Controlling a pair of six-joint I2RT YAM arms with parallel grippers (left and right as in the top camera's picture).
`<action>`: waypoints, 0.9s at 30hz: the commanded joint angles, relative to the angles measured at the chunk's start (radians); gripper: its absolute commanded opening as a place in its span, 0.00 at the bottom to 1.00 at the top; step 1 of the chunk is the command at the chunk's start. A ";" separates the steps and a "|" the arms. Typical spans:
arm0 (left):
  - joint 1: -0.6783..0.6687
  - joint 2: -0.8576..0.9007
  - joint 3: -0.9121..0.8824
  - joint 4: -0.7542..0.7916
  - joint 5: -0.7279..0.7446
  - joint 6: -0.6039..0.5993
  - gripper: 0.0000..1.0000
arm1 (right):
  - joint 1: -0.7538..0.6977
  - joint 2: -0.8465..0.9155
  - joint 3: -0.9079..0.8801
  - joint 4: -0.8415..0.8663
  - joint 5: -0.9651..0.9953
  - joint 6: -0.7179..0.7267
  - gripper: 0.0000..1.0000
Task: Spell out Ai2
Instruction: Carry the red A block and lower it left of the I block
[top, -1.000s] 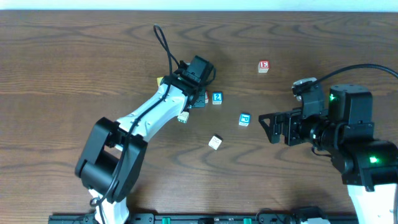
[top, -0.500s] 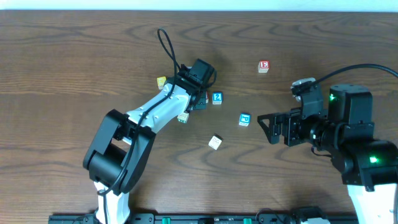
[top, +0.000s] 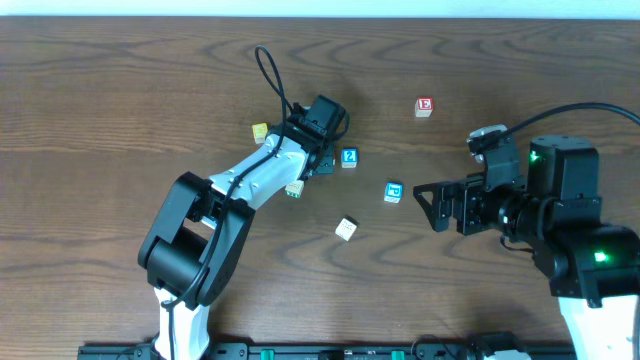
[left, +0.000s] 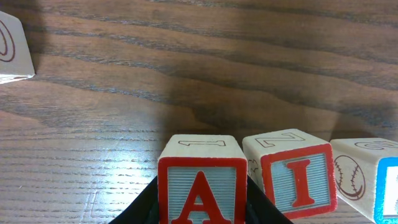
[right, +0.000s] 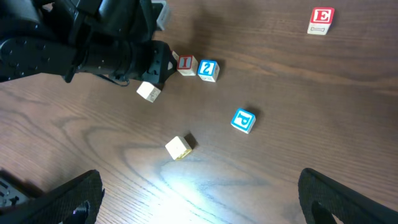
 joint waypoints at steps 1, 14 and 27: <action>0.002 0.014 -0.003 -0.003 -0.004 -0.003 0.06 | -0.007 -0.003 0.003 0.002 -0.022 -0.008 0.99; 0.002 0.046 -0.003 -0.002 -0.007 0.035 0.06 | -0.007 -0.003 0.003 0.002 -0.026 -0.008 0.99; 0.002 0.046 -0.003 0.035 -0.014 0.106 0.06 | -0.007 -0.003 0.003 0.003 -0.029 -0.008 0.99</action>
